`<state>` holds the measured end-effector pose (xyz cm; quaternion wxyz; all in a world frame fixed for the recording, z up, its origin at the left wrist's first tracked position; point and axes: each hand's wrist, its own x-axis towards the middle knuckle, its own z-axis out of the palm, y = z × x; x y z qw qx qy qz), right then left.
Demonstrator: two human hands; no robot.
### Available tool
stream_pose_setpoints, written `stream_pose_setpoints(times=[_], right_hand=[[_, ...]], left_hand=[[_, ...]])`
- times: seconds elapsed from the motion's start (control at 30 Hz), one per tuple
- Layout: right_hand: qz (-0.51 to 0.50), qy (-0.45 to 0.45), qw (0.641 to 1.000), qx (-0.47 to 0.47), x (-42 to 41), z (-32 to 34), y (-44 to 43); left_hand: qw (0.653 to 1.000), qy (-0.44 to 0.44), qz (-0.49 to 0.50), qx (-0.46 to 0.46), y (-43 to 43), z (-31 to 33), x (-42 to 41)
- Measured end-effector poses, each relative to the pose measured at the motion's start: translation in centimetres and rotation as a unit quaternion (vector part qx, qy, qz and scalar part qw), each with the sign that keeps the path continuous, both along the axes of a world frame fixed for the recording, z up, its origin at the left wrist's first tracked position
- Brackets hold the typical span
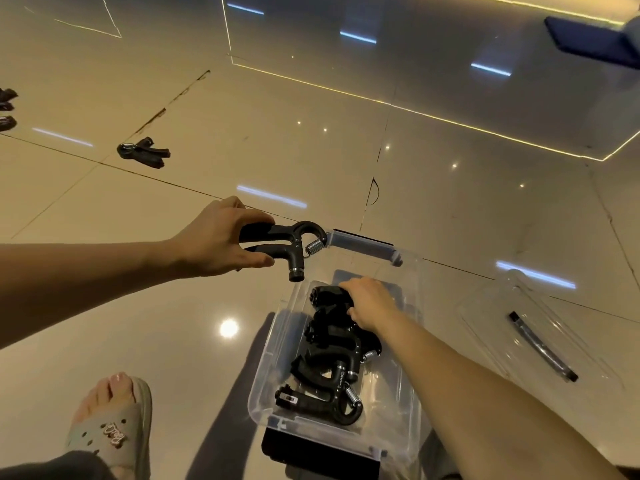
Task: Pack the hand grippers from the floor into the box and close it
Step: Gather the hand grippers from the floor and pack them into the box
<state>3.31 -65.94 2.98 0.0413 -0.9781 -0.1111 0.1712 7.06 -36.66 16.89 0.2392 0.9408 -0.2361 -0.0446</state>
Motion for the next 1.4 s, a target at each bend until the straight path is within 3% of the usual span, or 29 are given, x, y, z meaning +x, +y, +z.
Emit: stream_pose_setpoints(times=[0.1,0.2,0.27,0.33,0.43,0.57,0.9,1.23,1.33,1.4], right_hand=[[-0.135,0.013,0.981,0.135,0.5,1.1,-0.2],[-0.264,-0.028,0.905,0.332,1.6,4.8,-0.2],[-0.268,-0.029,0.86,0.433,2.0,7.9,-0.2],[-0.21,0.009,0.86,0.465,1.8,10.4,0.0],[-0.132,0.045,0.899,0.415,0.9,11.8,0.8],[-0.084,0.007,0.925,0.371,0.0,11.7,1.5],[-0.072,-0.096,0.953,0.277,0.3,11.4,3.3],[-0.034,-0.094,0.969,0.226,1.0,11.7,1.1],[-0.005,-0.084,0.976,0.2,0.8,10.9,0.8],[-0.004,-0.066,0.985,0.159,1.0,10.2,0.1]], left_hand=[[1.0,-0.004,-0.017,0.007,-0.3,-0.1,0.2],[0.999,0.004,-0.042,0.019,-1.0,0.5,-0.1],[0.998,0.012,-0.05,0.022,-1.5,1.0,-0.1],[0.998,0.021,-0.057,0.028,-2.3,1.3,0.2],[0.996,0.036,-0.075,0.03,-3.7,1.7,1.0],[0.994,0.04,-0.1,0.005,-5.8,2.0,1.3],[0.988,0.1,-0.104,-0.047,-5.9,0.4,1.8],[0.962,0.219,0.024,-0.158,-5.0,0.6,3.0],[0.947,0.27,0.046,-0.17,-5.5,-0.2,2.3],[0.952,0.278,0.028,-0.126,-5.4,-1.4,1.8]])
